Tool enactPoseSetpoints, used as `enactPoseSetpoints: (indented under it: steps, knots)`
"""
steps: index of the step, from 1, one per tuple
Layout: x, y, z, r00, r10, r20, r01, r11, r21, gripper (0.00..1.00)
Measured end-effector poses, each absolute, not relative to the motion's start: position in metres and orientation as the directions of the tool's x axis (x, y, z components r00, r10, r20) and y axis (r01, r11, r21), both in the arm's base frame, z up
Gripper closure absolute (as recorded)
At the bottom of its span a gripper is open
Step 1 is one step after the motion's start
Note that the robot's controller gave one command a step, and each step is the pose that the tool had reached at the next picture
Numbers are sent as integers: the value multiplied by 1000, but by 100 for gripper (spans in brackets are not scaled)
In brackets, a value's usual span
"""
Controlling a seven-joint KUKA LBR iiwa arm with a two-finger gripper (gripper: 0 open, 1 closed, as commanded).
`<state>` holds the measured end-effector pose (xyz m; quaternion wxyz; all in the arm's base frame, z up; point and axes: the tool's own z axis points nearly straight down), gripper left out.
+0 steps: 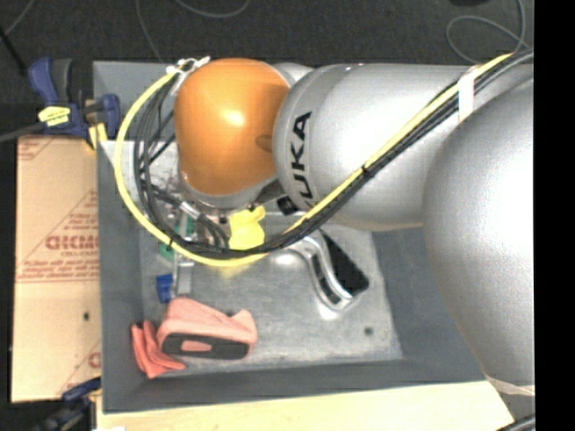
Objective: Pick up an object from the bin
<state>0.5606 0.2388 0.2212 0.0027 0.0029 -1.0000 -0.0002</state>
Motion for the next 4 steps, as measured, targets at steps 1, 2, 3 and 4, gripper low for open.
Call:
enactPoseSetpoints:
  steps: [1, 2, 3, 4]
  knots:
    - [562, 238, 226, -1000, -1, -3, -1, 1000, 2, 0]
    - [552, 223, 179, -999, -45, -7, -45, 999, 2, 0]
    - [517, 198, 122, -967, -257, -1, -257, 967, 2, 100]
    - [517, 198, 122, -967, -256, -1, -256, 967, 2, 100]
